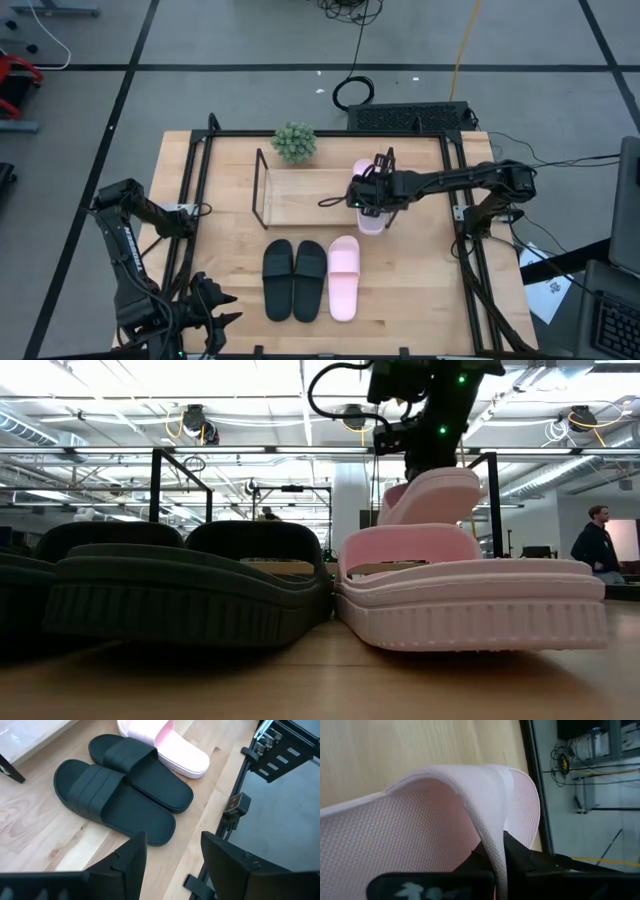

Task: Pick and place slides into the shelf
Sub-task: Put the right pink slide on the shelf

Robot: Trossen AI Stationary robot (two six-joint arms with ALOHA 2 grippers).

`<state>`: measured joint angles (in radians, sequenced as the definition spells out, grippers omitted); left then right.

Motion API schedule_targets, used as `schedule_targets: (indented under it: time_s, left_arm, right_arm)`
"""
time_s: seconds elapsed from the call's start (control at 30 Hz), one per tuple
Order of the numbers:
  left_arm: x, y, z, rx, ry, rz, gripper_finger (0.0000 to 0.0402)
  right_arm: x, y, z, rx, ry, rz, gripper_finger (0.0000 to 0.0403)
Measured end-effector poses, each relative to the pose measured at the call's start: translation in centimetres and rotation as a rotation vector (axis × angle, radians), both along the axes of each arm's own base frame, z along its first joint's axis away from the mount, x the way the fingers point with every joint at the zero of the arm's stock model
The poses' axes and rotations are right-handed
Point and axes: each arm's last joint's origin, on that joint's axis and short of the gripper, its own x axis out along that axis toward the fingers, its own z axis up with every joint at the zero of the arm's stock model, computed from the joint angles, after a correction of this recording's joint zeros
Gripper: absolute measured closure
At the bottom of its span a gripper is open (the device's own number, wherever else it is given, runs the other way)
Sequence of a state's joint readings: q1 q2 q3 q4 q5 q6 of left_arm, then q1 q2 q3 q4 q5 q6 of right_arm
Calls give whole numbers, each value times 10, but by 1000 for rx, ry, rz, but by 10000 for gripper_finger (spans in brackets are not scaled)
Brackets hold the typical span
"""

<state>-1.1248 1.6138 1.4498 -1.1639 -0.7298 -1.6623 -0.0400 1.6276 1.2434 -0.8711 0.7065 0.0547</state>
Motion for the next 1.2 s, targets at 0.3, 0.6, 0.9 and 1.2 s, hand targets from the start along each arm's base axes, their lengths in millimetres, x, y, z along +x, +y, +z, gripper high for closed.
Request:
schedule_targets:
  time_s: [0.3,0.6,0.9,1.2]
  left_arm:
    - [0,0,0,-5,4,1,213]
    - [0,0,0,-4,5,0,213]
    - [0,0,0,-4,6,3,213]
    - [0,1,0,-13,6,16,213]
  right_arm:
    - [0,-2,0,0,-3,-1,403]
    - [-5,-1,-15,3,10,-13,403]
    - [-10,-2,-29,3,22,-12,402]
    - [-13,-2,-40,-44,28,1,401]
